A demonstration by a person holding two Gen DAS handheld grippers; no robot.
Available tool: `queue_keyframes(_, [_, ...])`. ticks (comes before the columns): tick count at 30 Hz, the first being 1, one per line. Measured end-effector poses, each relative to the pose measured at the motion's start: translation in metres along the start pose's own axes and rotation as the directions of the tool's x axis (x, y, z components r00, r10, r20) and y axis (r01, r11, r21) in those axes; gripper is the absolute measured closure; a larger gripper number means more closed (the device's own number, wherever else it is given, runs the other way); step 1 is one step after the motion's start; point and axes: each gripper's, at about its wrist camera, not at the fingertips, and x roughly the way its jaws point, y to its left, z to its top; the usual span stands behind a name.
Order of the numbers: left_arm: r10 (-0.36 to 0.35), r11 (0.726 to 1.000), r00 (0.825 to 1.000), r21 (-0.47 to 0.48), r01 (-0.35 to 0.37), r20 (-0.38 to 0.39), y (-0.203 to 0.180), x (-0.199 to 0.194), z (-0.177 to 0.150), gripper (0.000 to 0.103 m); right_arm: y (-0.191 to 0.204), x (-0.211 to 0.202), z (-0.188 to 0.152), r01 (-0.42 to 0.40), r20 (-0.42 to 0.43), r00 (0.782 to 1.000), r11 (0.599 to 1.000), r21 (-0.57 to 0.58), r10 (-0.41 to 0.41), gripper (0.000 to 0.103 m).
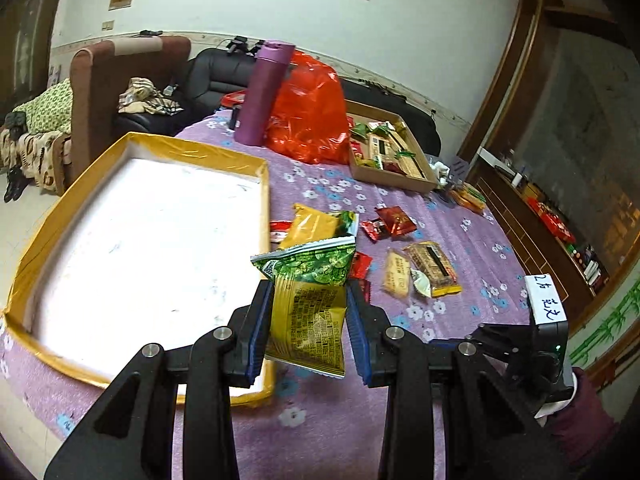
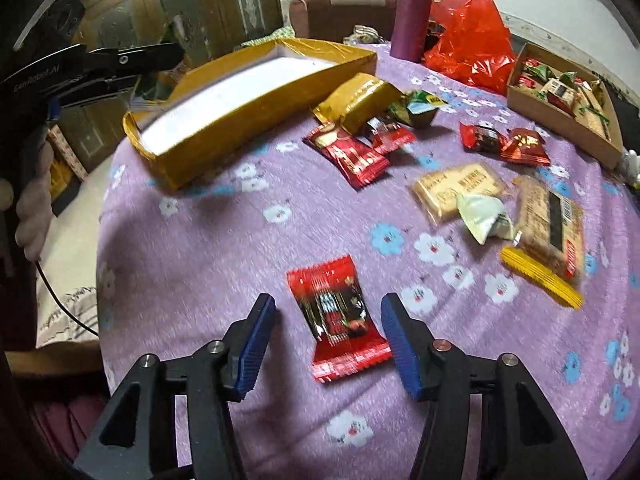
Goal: Organize snacks
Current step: 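Carry both snacks over the white tray and open both tools to drop them, then grasp the yellow pastry bag with the left tool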
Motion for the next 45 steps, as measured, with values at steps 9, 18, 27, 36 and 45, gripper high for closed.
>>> queue_keyframes(9, [0.075, 0.997, 0.997, -0.026, -0.075, 0.015, 0.027, -0.01, 0.003, 0.07, 0.0, -0.01, 0.01, 0.081, -0.012, 0.997, 0.994, 0.075, -0.08, 0.077])
queue_keyframes(18, [0.217, 0.974, 0.974, -0.058, -0.22, -0.057, 0.08, 0.011, 0.015, 0.07, 0.041, -0.014, 0.099, -0.116, 0.099, 0.99, 0.986, 0.122, 0.104, 0.077])
queue_keyframes(27, [0.218, 0.964, 0.972, -0.134, -0.229, -0.089, 0.124, 0.014, 0.014, 0.068, 0.099, 0.054, 0.155, -0.146, 0.058, 0.988, 0.986, 0.082, 0.141, 0.076])
queue_keyframes(36, [0.171, 0.962, 0.984, -0.209, -0.177, -0.045, 0.13, -0.007, 0.018, 0.049, 0.098, 0.058, 0.164, -0.171, 0.101, 0.982, 0.978, 0.123, 0.159, 0.068])
queue_keyframes(45, [0.089, 0.987, 0.996, -0.136, -0.087, 0.013, 0.083, -0.021, 0.027, 0.041, -0.038, -0.015, 0.11, -0.013, 0.201, 0.977, 0.933, 0.359, -0.063, 0.061])
